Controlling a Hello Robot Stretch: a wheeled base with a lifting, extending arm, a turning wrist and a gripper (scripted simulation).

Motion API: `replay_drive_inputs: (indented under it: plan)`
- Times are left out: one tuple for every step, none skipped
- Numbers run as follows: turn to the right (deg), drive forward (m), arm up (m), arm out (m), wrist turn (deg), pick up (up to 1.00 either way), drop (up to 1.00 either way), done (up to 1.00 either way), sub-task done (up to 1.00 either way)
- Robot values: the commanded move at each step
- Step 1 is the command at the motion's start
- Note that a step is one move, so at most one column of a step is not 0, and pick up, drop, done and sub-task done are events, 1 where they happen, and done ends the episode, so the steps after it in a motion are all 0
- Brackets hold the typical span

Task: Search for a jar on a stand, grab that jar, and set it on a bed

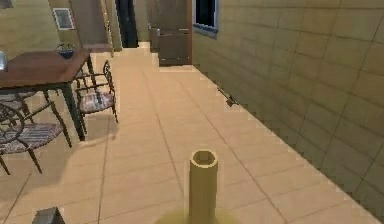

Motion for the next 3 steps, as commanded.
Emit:
replay_drive_inputs:
  plan:
    - [45.0, 0.0, 0.0, 0.0, 0.0, 0.0, 0.0, 0.0, 0.0]
    - [15.0, 0.0, 0.0, 0.0, 0.0, 0.0, 0.0, 0.0, 0.0]
    - [-45.0, 0.0, 0.0, 0.0, 0.0, 0.0, 0.0, 0.0, 0.0]
